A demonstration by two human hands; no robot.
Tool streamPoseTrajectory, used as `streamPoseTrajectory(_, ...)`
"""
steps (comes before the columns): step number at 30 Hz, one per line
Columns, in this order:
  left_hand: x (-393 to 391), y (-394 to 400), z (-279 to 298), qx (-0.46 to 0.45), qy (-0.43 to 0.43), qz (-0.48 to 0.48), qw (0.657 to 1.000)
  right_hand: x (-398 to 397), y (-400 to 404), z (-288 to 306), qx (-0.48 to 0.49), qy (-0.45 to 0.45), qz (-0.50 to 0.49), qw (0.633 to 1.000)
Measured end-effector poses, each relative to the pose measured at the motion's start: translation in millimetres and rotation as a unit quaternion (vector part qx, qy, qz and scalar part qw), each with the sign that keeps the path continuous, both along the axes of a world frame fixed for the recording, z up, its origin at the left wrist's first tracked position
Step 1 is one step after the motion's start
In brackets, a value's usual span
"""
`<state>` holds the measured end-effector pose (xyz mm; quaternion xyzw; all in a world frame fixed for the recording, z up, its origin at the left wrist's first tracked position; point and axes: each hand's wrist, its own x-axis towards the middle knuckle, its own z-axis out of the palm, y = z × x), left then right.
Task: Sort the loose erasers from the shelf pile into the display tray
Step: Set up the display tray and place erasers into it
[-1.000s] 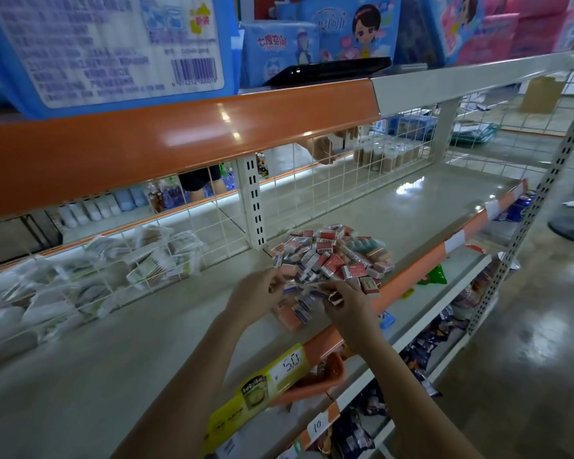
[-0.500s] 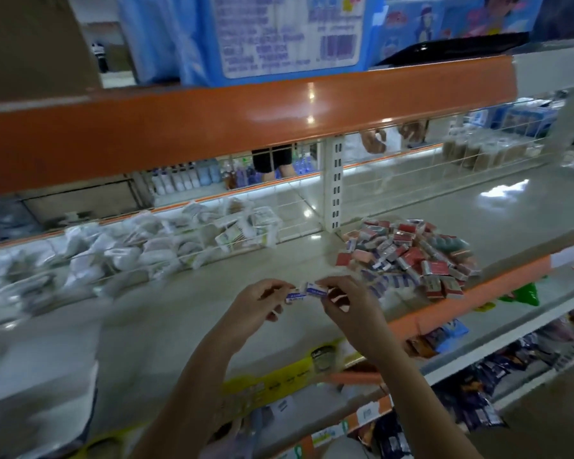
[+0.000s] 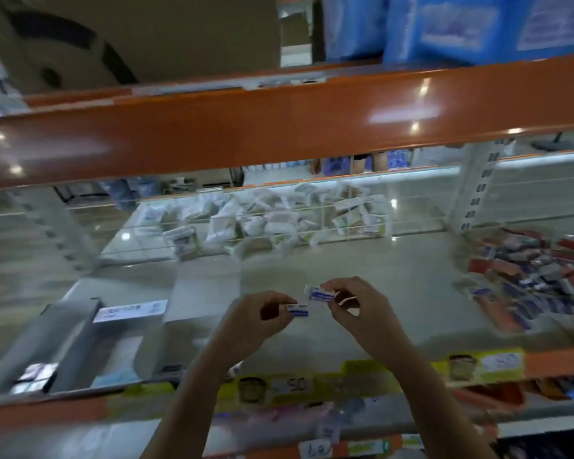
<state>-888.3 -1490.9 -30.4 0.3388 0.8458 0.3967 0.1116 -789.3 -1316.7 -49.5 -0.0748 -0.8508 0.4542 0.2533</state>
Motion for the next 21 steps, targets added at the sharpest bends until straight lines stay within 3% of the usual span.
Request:
streamPoseTrajectory(2, -8.2, -27.1, 2.2, -0.027, 0.059, 0.026, 0.998, -12.5, -19.1, 6.7, -0.004, -0.008, 0.027, 1.0)
streamPoseTrajectory(7, -27.8, -81.4, 2.7, -0.06, 0.11, 0.045, 0.991, -40.2, -63.1, 14.7, 0.023, -0.044, 0.088, 0.995)
streamPoseTrajectory(13, -56.4, -130.6, -6.7, -0.11, 0.131, 0.09, 0.981, -64.2, -104.2, 8.4, 0.1, -0.107, 0.151, 0.978)
streamPoseTrajectory(21, -78.0, -157.6, -13.7, -0.134, 0.124, 0.046, 0.982, -79.1, -142.7, 0.4, 0.191, -0.169, 0.203, 0.946)
